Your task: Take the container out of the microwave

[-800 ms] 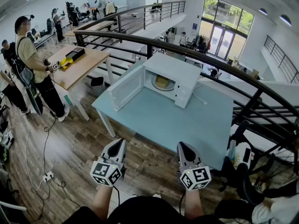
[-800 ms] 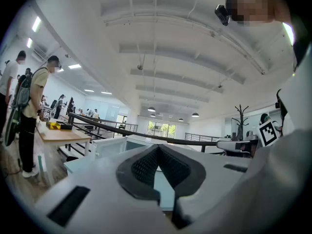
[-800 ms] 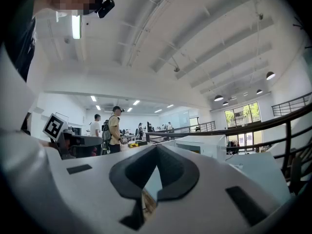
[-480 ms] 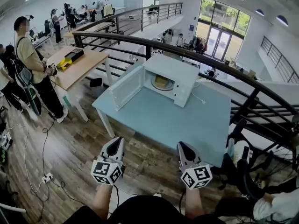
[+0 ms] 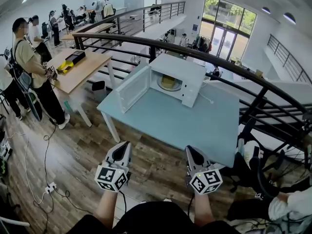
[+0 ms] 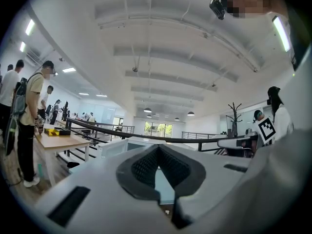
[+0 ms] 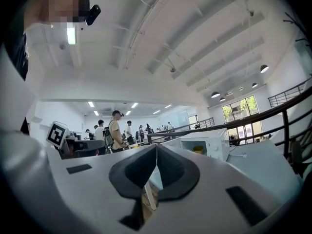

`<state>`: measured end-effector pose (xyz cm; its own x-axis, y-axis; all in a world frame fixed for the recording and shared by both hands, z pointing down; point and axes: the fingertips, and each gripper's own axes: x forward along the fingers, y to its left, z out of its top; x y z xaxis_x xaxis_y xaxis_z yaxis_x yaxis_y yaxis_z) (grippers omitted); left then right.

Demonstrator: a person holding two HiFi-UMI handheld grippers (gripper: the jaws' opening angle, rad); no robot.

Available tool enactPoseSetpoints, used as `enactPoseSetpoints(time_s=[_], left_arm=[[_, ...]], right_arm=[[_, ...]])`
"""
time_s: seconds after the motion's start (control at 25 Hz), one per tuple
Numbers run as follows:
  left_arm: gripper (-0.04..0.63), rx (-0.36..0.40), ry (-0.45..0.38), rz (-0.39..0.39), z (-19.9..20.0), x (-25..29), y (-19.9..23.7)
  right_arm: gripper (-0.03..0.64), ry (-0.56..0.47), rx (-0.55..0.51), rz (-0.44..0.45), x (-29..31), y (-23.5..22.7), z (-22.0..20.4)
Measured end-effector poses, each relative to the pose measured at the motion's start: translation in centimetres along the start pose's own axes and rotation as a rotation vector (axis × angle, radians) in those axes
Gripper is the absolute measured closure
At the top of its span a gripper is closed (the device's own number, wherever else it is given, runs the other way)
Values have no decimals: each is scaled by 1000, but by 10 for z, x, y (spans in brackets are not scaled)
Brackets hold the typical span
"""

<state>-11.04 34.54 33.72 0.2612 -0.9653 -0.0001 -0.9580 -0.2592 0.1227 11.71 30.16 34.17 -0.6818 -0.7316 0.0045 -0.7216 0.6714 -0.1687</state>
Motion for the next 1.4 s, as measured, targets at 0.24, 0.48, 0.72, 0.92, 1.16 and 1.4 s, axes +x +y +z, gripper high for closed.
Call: enactPoseSetpoints(time_s=[0.24, 0.48, 0.72, 0.92, 1.16, 1.4], left_arm=[[589, 6, 20, 23, -7, -19, 20], [589, 7, -3, 25, -5, -38, 38], [589, 3, -8, 27, -6, -48, 45], [589, -2, -7, 29, -9, -53, 51], [588, 4, -2, 10, -14, -45, 51], [588, -16, -13, 9, -15, -20, 61]], right_arm=[[611, 24, 26, -4, 1, 21, -10], [611, 30, -12, -5, 3, 49, -15], [611, 26, -5, 14, 4, 62, -14], [611, 21, -9, 30, 10, 68, -14], [611, 33, -4, 34, 23, 63, -17], [611, 27, 10, 52, 52, 42, -20]])
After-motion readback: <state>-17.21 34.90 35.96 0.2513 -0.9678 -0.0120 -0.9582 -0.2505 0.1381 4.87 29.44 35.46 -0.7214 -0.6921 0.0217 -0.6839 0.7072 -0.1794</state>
